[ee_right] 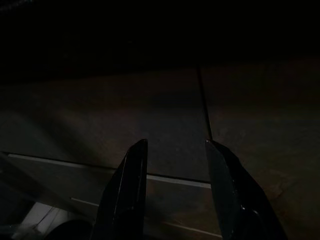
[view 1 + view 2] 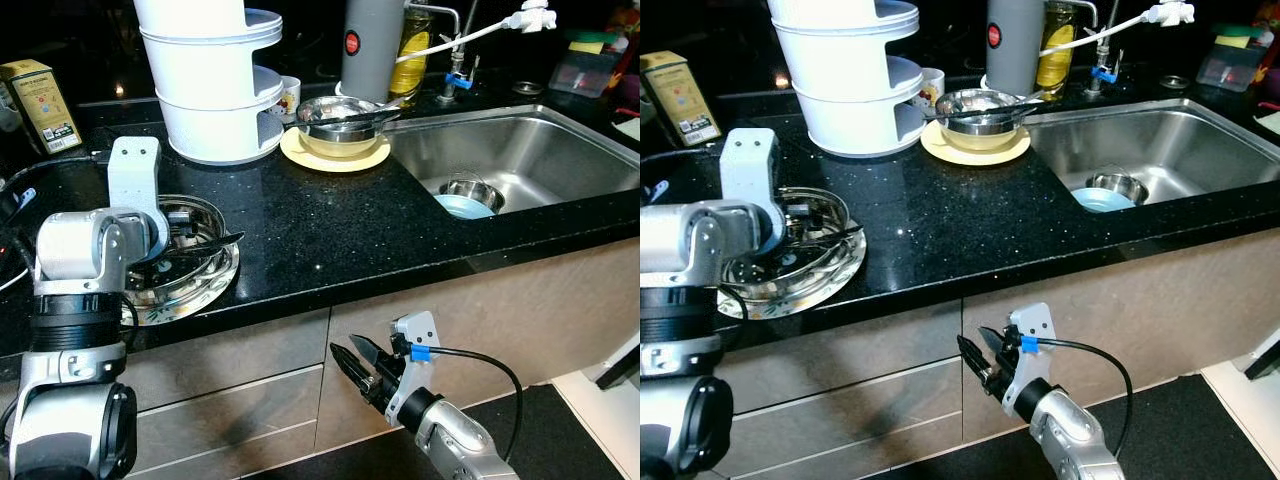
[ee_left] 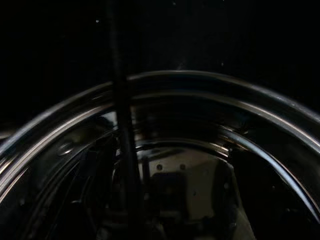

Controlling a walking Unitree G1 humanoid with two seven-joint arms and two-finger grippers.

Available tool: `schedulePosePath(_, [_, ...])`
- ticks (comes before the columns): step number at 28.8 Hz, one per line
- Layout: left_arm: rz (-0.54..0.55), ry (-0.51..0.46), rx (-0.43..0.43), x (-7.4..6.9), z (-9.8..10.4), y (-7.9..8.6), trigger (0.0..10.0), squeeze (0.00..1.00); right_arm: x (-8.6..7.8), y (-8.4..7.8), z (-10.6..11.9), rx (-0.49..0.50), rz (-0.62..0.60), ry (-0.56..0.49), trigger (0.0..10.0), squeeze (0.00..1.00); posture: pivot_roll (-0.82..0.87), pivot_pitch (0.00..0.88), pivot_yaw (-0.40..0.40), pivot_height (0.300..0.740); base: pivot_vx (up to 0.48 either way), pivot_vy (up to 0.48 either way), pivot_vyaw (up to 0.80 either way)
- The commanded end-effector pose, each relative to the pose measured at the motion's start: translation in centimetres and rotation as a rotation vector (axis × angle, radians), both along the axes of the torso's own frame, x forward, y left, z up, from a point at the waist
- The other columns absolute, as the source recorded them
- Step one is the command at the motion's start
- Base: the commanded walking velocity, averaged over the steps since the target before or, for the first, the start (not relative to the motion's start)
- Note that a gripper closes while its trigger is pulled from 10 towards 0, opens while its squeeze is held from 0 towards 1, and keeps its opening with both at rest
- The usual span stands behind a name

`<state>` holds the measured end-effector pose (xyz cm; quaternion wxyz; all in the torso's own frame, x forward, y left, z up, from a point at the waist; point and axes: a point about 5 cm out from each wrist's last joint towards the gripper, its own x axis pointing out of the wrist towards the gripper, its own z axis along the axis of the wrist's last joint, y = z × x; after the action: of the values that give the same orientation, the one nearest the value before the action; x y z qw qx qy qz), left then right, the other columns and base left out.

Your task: Kitchen organization

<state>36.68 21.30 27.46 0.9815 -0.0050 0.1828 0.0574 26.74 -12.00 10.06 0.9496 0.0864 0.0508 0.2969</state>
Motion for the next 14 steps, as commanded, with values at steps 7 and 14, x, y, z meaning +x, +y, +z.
schedulePosePath(7, [0.029, 0.013, 0.026, 0.3, -0.3, 0.9, 0.0, 0.0, -0.3, -0.1, 0.0, -0.001, -0.007, -0.002, 10.0, 0.0, -0.04, 0.126, 0.004, 0.74, 0.0, 0.0, 0.0])
schedulePosePath(14, [0.048, -0.04, 0.049, 0.5, 0.9, 1.5, 0.0, 0.0, -0.1, -0.1, 0.0, -0.001, -0.013, -0.007, 10.0, 0.0, -0.04, 0.126, 0.0, 0.74, 0.0, 0.0, 0.0])
